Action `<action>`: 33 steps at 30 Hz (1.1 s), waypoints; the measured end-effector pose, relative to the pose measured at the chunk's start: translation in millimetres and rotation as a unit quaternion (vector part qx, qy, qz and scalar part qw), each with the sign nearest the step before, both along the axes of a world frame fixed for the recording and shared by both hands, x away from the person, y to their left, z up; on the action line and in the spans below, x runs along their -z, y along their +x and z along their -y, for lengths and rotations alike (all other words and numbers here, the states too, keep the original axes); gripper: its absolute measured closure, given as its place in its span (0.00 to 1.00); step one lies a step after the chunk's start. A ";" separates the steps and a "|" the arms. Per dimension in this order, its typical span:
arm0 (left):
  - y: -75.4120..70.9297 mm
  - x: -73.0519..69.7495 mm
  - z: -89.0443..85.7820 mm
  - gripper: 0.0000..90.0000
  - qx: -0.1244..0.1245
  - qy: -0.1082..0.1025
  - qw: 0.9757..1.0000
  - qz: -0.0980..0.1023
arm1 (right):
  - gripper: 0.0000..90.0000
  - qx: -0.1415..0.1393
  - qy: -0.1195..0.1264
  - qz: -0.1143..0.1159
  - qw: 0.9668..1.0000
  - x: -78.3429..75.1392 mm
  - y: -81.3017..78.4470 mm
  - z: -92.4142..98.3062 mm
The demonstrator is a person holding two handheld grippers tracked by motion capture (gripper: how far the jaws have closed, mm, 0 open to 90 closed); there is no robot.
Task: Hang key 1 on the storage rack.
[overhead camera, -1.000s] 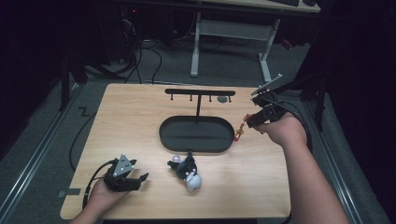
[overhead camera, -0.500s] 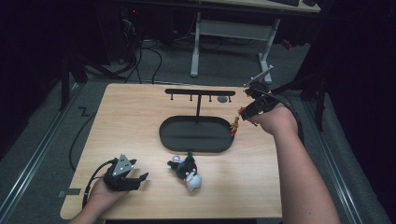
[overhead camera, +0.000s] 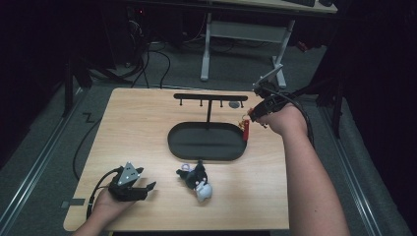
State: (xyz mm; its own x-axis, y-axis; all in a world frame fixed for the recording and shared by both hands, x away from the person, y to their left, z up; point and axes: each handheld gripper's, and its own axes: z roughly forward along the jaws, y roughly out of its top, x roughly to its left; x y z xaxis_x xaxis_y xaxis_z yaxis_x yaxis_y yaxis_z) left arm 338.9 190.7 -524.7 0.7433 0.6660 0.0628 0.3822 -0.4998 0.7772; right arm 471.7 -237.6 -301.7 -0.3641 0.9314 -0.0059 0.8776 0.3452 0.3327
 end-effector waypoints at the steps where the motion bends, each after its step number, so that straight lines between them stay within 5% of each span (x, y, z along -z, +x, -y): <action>1: 0.1 0.0 -0.1 0.33 0.000 0.000 1.000 0.000 | 0.73 0.001 0.000 -0.001 1.000 -0.1 1.0 -0.4; 33: 1.0 0.9 -4.4 0.33 -0.005 0.003 1.000 -0.002 | 0.73 0.017 0.000 -0.009 1.000 -2.6 39.8 -6.8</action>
State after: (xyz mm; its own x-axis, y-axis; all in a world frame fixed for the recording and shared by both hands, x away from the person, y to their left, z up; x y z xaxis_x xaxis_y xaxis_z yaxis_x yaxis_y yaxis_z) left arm 339.9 195.1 -525.6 0.7371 0.6728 0.0639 0.3901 -0.5008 0.7727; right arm 511.6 -230.8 -299.1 -0.3326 0.9431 -0.0001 0.8943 0.3154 0.3175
